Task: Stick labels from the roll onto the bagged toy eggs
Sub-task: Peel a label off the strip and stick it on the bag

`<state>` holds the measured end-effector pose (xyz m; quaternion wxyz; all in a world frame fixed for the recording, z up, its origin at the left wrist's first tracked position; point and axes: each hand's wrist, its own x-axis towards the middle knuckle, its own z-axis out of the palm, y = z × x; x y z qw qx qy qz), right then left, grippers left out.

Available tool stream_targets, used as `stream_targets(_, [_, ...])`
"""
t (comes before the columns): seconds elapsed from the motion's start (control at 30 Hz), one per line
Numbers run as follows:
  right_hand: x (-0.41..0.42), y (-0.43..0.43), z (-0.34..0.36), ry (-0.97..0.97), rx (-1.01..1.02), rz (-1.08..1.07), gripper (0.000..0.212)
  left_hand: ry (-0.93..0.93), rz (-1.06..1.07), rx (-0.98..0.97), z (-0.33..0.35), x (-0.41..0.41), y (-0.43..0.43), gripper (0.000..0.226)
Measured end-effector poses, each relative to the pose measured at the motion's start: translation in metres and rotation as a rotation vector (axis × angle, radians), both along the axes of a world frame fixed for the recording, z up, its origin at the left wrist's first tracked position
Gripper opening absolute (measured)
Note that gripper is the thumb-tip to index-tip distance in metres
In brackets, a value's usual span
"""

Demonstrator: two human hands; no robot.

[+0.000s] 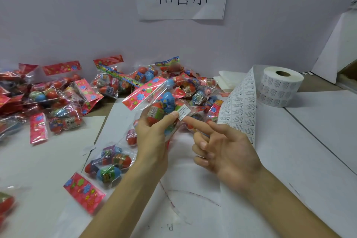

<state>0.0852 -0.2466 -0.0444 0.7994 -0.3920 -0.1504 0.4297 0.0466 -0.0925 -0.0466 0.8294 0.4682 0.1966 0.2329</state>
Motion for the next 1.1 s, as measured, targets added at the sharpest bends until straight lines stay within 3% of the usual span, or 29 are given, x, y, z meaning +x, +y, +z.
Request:
stream_targets(0.33, [-0.003, -0.002, 0.002, 0.000, 0.065, 0.090, 0.058, -0.036, 0.209, 0.220, -0.011, 0.001, -0.008, 0.039])
stream_targets(0.43, [-0.002, -0.002, 0.001, -0.040, -0.042, 0.044, 0.037, -0.040, 0.219, 0.281, -0.012, -0.001, -0.011, 0.040])
stream_targets(0.53, [0.002, 0.000, -0.003, -0.209, -0.255, -0.173, 0.034, -0.059, 0.138, 0.312, -0.007, -0.002, -0.010, 0.045])
stream_targets(0.6, [0.003, 0.001, -0.005, -0.376, -0.378, -0.344, 0.046, -0.069, 0.046, 0.334, -0.005, -0.002, -0.012, 0.049])
stream_targets(0.67, [0.002, 0.001, -0.006, -0.467, -0.402, -0.451, 0.057, -0.078, -0.036, 0.373, -0.004, -0.003, -0.014, 0.051])
stream_targets(0.77, [0.002, -0.004, -0.002, -0.600, -0.399, -0.560, 0.043, -0.110, -0.151, 0.392, -0.004, -0.005, -0.016, 0.053])
stream_targets(0.87, [0.005, -0.007, 0.000, -0.653, -0.392, -0.615, 0.032, -0.119, -0.235, 0.361, -0.002, -0.005, -0.017, 0.058])
stream_targets(1.1, [0.009, -0.014, 0.008, -0.566, -0.325, -0.563, 0.037, -0.076, -0.347, 0.296, -0.002, -0.003, -0.007, 0.061])
